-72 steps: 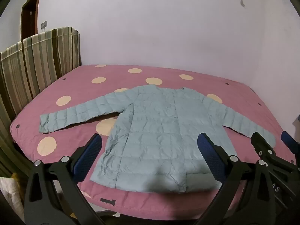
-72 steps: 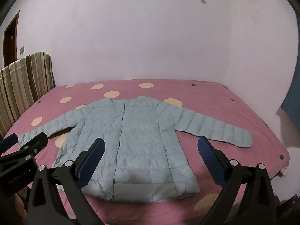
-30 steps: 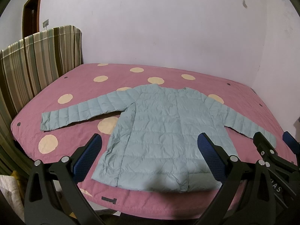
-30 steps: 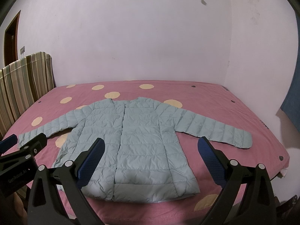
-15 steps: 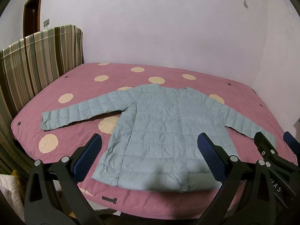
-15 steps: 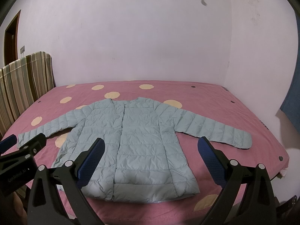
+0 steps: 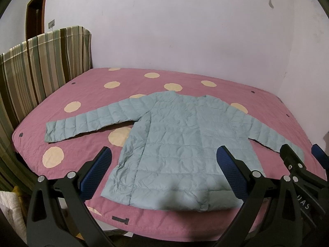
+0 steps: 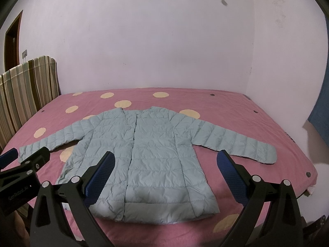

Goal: Fold large clothes

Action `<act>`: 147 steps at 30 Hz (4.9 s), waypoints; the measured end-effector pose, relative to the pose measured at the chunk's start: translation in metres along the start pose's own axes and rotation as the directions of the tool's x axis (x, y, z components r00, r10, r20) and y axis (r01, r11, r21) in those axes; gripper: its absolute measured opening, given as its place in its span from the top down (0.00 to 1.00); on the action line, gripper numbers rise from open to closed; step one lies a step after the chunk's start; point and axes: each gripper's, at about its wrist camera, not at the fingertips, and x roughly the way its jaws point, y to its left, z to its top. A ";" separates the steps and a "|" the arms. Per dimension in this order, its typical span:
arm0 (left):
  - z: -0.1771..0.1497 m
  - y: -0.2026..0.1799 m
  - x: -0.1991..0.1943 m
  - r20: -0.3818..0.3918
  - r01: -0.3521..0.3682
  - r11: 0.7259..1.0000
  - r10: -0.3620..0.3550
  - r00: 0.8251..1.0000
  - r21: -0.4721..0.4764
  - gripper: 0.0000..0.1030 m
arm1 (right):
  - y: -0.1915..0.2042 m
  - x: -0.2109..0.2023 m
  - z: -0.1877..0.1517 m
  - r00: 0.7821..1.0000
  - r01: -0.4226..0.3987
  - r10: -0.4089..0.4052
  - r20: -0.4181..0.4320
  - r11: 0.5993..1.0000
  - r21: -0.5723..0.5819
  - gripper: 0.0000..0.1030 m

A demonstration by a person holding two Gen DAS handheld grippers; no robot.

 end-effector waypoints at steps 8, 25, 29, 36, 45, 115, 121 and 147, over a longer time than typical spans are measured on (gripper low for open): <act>-0.001 0.001 0.018 -0.045 -0.005 1.000 0.005 0.999 -0.004 0.02 | 0.004 0.026 0.003 0.999 -0.007 0.007 -0.043 1.000 -0.003 0.05; 0.005 0.012 0.078 -0.109 -0.040 0.999 0.037 0.993 -0.019 0.02 | -0.005 0.078 -0.005 0.992 0.000 0.004 -0.125 1.000 0.028 0.05; 0.009 0.031 0.108 -0.141 -0.080 0.995 0.070 0.987 -0.065 0.02 | -0.020 0.103 -0.008 0.990 0.001 0.009 -0.143 0.998 0.068 0.05; 0.006 0.094 0.177 -0.231 -0.207 0.961 0.163 0.959 -0.185 0.02 | -0.124 0.159 -0.013 0.988 0.077 -0.031 -0.153 0.950 0.303 0.04; -0.020 0.185 0.230 -0.311 -0.380 0.859 0.277 0.909 -0.345 0.02 | -0.305 0.200 -0.057 0.961 0.252 -0.110 -0.252 0.717 0.650 0.39; -0.050 0.213 0.267 -0.341 -0.445 0.831 0.334 0.879 -0.333 0.02 | 0.156 0.397 0.032 0.872 -0.352 0.353 -0.340 0.934 0.065 0.93; -0.050 0.213 0.267 -0.342 -0.445 0.831 0.334 0.879 -0.333 0.02 | 0.181 0.402 0.022 0.847 -0.363 0.340 -0.409 0.931 0.023 0.93; -0.052 0.213 0.271 -0.356 -0.459 0.833 0.346 0.868 -0.310 0.02 | 0.187 0.349 0.024 0.833 -0.441 0.392 -0.391 0.896 -0.041 0.65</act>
